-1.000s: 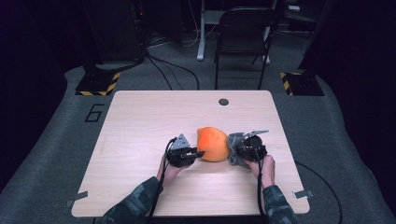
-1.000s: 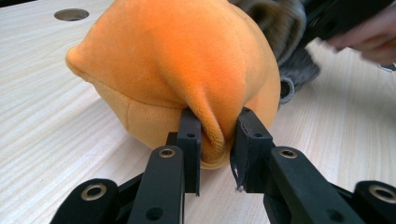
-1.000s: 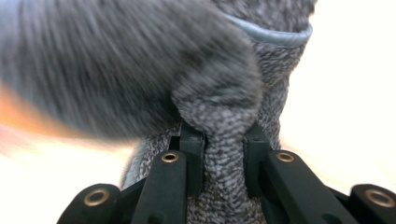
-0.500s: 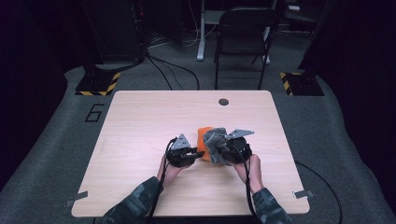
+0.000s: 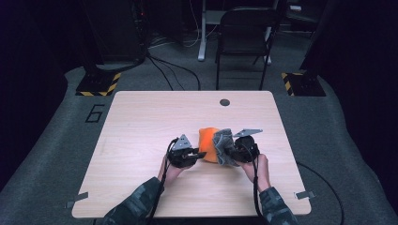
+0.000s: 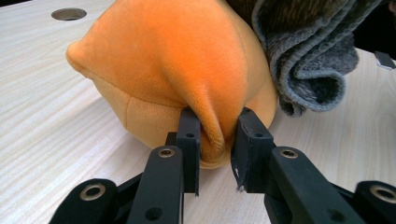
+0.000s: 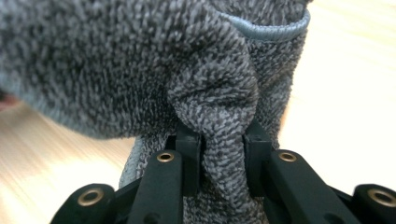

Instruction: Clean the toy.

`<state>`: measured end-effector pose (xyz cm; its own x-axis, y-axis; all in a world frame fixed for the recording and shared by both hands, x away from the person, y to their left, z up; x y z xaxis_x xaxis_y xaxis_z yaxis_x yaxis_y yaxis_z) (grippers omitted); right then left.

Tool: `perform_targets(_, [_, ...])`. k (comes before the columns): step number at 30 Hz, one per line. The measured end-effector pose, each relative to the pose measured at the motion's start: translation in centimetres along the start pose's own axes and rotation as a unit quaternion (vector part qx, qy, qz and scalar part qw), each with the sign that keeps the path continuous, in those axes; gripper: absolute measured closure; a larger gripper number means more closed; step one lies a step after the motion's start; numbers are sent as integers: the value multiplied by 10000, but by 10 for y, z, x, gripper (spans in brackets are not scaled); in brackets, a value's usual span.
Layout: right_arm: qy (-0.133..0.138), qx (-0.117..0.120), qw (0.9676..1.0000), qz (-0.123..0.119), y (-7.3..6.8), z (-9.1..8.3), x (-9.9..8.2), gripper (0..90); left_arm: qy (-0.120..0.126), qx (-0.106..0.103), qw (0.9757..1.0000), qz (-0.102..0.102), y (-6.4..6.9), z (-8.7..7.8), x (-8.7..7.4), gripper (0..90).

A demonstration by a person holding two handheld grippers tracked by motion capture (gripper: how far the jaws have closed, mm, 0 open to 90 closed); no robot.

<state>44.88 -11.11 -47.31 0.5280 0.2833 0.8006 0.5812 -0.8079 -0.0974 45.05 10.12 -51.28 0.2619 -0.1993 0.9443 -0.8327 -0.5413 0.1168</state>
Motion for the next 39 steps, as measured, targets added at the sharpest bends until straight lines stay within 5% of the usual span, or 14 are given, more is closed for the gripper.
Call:
perform_targets(7, [-181, -170, 9993, 279, 27, 3, -15, 733, 1, 8, 10000, -20, 0, 0, 0, 738])
perform_targets(18, [-331, -612, 9960, 562, 46, 3, -26, 743, -21, -4, 10000, -31, -2, -2, 0, 738])
perform_targets(26, [-441, -711, 9936, 754, 60, 7, -36, 742, 5, 7, 10000, -29, -1, -1, 1, 738])
perform_targets(31, [-291, -724, 9947, 676, 57, 1, -29, 743, 20, 22, 10000, -35, -2, -1, 1, 738])
perform_targets(36, [62, -619, 9973, 395, 37, -16, -5, 748, 33, 24, 10000, -63, -2, -1, 1, 738])
perform_targets(39, [381, -336, 9986, 129, 9, -28, 17, 750, 48, 24, 10000, -66, -1, -1, 2, 738])
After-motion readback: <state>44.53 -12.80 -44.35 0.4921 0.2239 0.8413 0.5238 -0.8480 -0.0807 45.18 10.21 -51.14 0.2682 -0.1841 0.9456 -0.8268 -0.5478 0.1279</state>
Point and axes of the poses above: each handheld gripper's, and its own axes: z roughly forward along the jaws, x roughly out of its top, y roughly to its right, the point moved 4 cm from there along z, roughly forward along the jaws, and after that the axes turned 9 degrees about y, right-handed, at the moved point
